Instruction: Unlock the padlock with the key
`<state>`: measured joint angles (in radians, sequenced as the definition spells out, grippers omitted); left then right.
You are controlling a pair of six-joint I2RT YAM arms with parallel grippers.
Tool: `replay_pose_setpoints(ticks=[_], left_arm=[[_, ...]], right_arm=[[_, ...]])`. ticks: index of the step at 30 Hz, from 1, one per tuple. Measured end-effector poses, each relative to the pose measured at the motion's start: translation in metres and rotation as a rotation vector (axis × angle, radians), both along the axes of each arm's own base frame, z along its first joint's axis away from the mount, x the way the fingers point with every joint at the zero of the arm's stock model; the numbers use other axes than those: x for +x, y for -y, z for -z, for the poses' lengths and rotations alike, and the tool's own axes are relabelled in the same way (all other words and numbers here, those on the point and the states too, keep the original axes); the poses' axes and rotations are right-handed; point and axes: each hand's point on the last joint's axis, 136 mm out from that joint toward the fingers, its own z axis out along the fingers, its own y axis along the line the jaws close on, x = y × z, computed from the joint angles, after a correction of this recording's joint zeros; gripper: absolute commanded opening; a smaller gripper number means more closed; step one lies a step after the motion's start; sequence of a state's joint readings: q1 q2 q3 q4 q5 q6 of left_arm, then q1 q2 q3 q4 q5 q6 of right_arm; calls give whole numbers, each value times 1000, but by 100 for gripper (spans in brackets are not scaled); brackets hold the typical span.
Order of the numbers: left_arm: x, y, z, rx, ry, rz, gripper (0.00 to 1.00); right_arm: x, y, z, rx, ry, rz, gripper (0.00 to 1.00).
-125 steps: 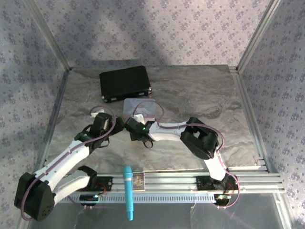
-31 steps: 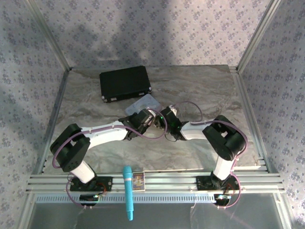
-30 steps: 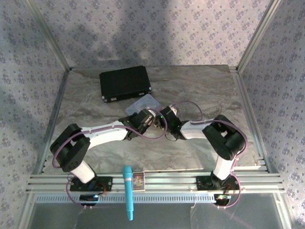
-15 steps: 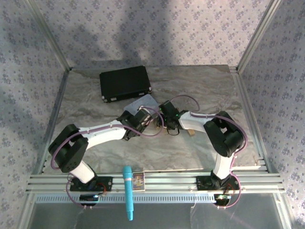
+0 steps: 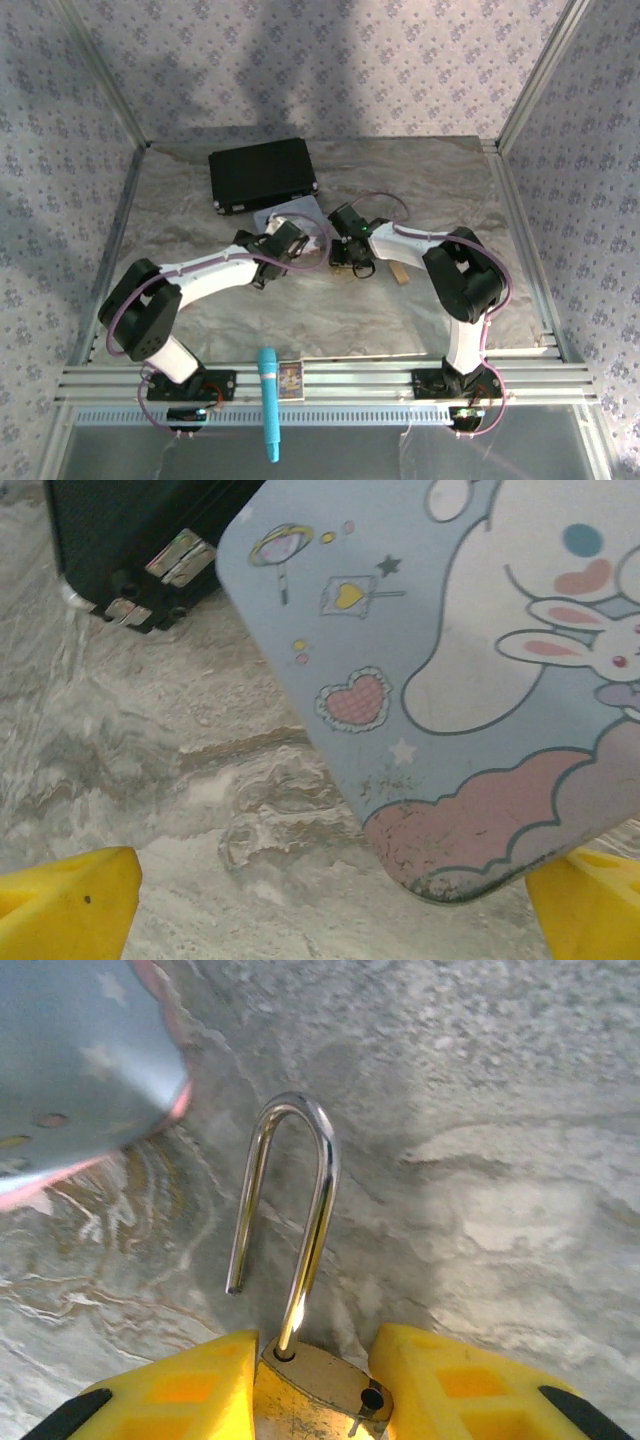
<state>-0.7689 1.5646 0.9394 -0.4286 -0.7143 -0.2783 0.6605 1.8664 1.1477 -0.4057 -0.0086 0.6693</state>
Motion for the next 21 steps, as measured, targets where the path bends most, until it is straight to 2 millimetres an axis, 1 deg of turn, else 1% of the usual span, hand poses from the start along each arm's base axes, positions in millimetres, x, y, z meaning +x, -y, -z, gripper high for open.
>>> replay_pose_setpoints(ticks=[5,9,16,18,21], left_arm=[[4,-12,-13,-40,33,-50,100],[6,-17,-21,-69,61,-68,100],[4,-10,-27,-142,69,-52,100],[2,-9,-29,-166,73,-49,100],[0,-8,-38,-203,90,-42,100]], right_arm=[[-7,13,1,-70,-24,-9,37],[-16,26,2,-120,-53,-28,38],[-24,41,2,-175,-91,-48,44],[-26,44,2,-184,-98,-53,47],[-30,48,1,-199,-111,-63,53]])
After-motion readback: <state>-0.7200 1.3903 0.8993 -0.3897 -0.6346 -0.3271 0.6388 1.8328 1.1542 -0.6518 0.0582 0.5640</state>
